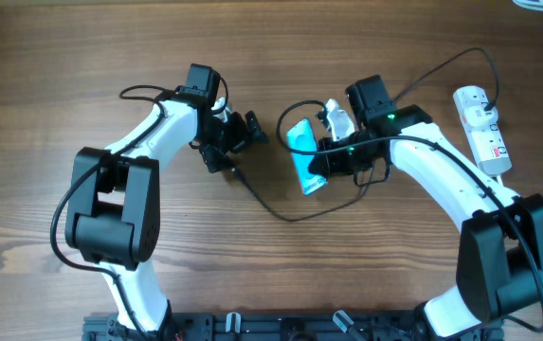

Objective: Plug charger to phone and switch on socket

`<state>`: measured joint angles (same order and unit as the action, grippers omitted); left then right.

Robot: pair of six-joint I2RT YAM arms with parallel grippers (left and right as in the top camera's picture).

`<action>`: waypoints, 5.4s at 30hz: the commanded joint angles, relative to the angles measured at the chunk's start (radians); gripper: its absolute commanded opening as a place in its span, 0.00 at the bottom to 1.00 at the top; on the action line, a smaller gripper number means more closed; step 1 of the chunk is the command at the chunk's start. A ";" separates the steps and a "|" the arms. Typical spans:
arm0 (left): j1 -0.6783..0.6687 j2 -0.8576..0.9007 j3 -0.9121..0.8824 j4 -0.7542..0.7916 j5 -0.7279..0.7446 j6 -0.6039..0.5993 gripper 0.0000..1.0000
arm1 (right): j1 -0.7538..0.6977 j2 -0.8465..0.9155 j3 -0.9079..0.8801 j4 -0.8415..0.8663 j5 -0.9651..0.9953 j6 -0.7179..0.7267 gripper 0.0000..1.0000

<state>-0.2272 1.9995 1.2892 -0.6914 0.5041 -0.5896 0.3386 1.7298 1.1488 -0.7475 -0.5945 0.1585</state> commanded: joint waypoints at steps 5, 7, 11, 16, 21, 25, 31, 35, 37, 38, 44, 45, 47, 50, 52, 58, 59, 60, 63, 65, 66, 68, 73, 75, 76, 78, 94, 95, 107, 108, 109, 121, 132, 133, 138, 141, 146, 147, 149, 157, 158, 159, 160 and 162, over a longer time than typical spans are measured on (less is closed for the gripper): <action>0.003 0.020 -0.012 0.067 -0.050 0.005 1.00 | -0.006 -0.013 0.025 0.029 -0.255 -0.029 0.04; -0.011 0.022 -0.012 0.055 -0.041 0.005 1.00 | -0.006 -0.014 0.025 0.042 -0.341 -0.070 0.04; -0.039 0.018 -0.012 0.098 0.156 0.191 0.63 | -0.006 -0.013 0.025 0.065 -0.472 -0.080 0.04; 0.002 -0.053 -0.012 0.263 0.399 0.177 0.61 | -0.006 -0.013 0.025 0.142 -0.619 -0.076 0.04; 0.057 -0.163 -0.012 0.300 0.476 0.156 0.63 | -0.006 -0.013 0.025 0.391 -0.690 0.141 0.04; 0.095 -0.208 -0.012 0.333 0.483 0.116 0.64 | -0.006 -0.013 0.025 0.562 -0.717 0.296 0.04; 0.217 -0.233 -0.012 0.549 0.829 0.053 0.74 | -0.052 -0.013 0.025 0.925 -0.830 0.594 0.04; 0.256 -0.233 -0.012 0.554 0.902 0.054 0.76 | -0.085 -0.013 0.025 1.041 -0.855 0.684 0.04; 0.251 -0.233 -0.012 0.554 0.903 0.054 0.78 | -0.092 -0.013 0.025 1.043 -0.847 0.686 0.04; 0.244 -0.233 -0.012 0.554 0.903 0.053 0.79 | -0.092 -0.013 0.025 1.043 -0.847 0.686 0.04; 0.164 -0.234 -0.012 0.691 0.951 -0.030 0.80 | -0.089 -0.013 0.024 1.043 -0.836 0.687 0.04; 0.153 -0.234 -0.012 0.742 0.951 -0.076 0.80 | -0.089 -0.013 0.024 1.042 -0.836 0.686 0.04; 0.128 -0.234 -0.012 0.856 0.951 -0.168 0.80 | -0.089 -0.013 0.024 1.039 -0.837 0.686 0.04; 0.090 -0.234 -0.012 1.028 0.955 -0.301 0.81 | -0.089 -0.013 0.023 1.038 -0.837 0.687 0.04; 0.072 -0.234 -0.012 1.091 0.954 -0.341 0.81 | -0.089 -0.013 0.023 1.038 -0.842 0.695 0.04; 0.042 -0.234 -0.012 1.096 0.954 -0.343 0.70 | -0.089 -0.013 0.023 1.039 -0.843 0.716 0.04; 0.042 -0.234 -0.012 1.096 0.954 -0.343 0.66 | -0.089 -0.013 0.023 1.039 -0.843 0.720 0.04; 0.042 -0.234 -0.012 1.096 0.954 -0.343 0.62 | -0.089 -0.013 0.023 1.039 -0.843 0.729 0.04; 0.042 -0.234 -0.012 1.096 0.954 -0.343 0.51 | -0.089 -0.013 0.023 1.039 -0.839 0.737 0.04; 0.042 -0.234 -0.012 1.096 0.954 -0.343 0.48 | -0.089 -0.013 0.023 1.039 -0.834 0.751 0.04; 0.042 -0.234 -0.012 1.096 0.954 -0.343 0.48 | -0.089 -0.013 0.023 1.039 -0.828 0.770 0.04; 0.042 -0.234 -0.012 1.096 0.953 -0.343 0.49 | -0.089 -0.013 0.023 1.039 -0.816 0.800 0.04; 0.042 -0.234 -0.012 1.097 0.941 -0.343 0.39 | -0.089 -0.013 0.023 1.039 -0.771 0.851 0.04; 0.042 -0.234 -0.012 1.097 0.941 -0.343 0.40 | -0.089 -0.013 0.023 1.039 -0.768 0.867 0.04; 0.042 -0.234 -0.012 1.097 0.940 -0.343 0.41 | -0.089 -0.013 0.023 1.039 -0.767 0.867 0.04; 0.042 -0.234 -0.012 1.099 0.926 -0.343 0.40 | -0.086 -0.013 0.023 1.038 -0.763 0.890 0.04; 0.042 -0.234 -0.012 1.101 0.908 -0.343 0.20 | -0.030 -0.013 0.023 1.009 -0.656 0.951 0.04; 0.045 -0.234 -0.012 1.101 0.908 -0.343 0.21 | -0.030 -0.013 0.023 0.991 -0.644 0.951 0.04; 0.073 -0.234 -0.012 1.104 0.914 -0.365 0.27 | -0.030 -0.013 0.022 0.962 -0.523 0.948 0.04; 0.073 -0.234 -0.012 1.109 0.920 -0.365 0.28 | -0.030 -0.013 0.022 0.962 -0.519 0.948 0.04; 0.073 -0.234 -0.012 1.113 0.925 -0.366 0.29 | -0.030 -0.013 0.022 0.962 -0.512 0.948 0.04; 0.077 -0.234 -0.012 1.264 0.952 -0.477 0.43 | -0.034 -0.013 0.022 0.967 -0.477 0.940 0.04; 0.111 -0.234 -0.012 1.264 0.973 -0.492 0.48 | -0.061 -0.013 0.022 0.968 -0.466 0.940 0.04; 0.111 -0.234 -0.012 1.264 0.973 -0.492 0.50 | -0.061 -0.013 0.022 0.968 -0.456 0.941 0.04; 0.099 -0.234 -0.012 1.264 0.965 -0.492 0.46 | -0.060 -0.013 0.022 0.963 -0.452 0.941 0.04; 0.086 -0.234 -0.012 1.265 0.965 -0.492 0.38 | -0.060 -0.013 0.022 0.963 -0.452 0.945 0.04; 0.085 -0.234 -0.012 1.265 0.964 -0.488 0.27 | -0.060 -0.013 0.022 0.963 -0.475 0.986 0.04; 0.085 -0.234 -0.012 1.265 0.963 -0.488 0.26 | -0.060 -0.013 0.022 0.962 -0.479 0.987 0.04; 0.085 -0.234 -0.012 1.265 0.961 -0.488 0.17 | -0.056 -0.013 0.022 0.962 -0.480 0.986 0.04; 0.086 -0.234 -0.012 1.253 0.962 -0.446 0.04 | -0.056 -0.013 0.022 0.962 -0.536 0.935 0.34; 0.086 -0.234 -0.012 1.235 0.962 -0.425 0.04 | -0.057 -0.013 0.022 0.958 -0.545 0.919 0.42; 0.086 -0.234 -0.012 1.195 0.961 -0.377 0.04 | -0.059 -0.013 0.022 0.953 -0.555 0.896 0.49; 0.086 -0.234 -0.012 1.160 0.961 -0.341 0.04 | -0.060 -0.013 0.022 0.943 -0.560 0.874 0.53; 0.086 -0.234 -0.012 1.051 0.957 -0.242 0.04 | -0.064 -0.013 0.022 0.904 -0.567 0.822 0.61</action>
<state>-0.1375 1.7988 1.2583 0.4435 1.4368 -1.0115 0.2840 1.6966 1.1824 0.1886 -1.1660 1.0576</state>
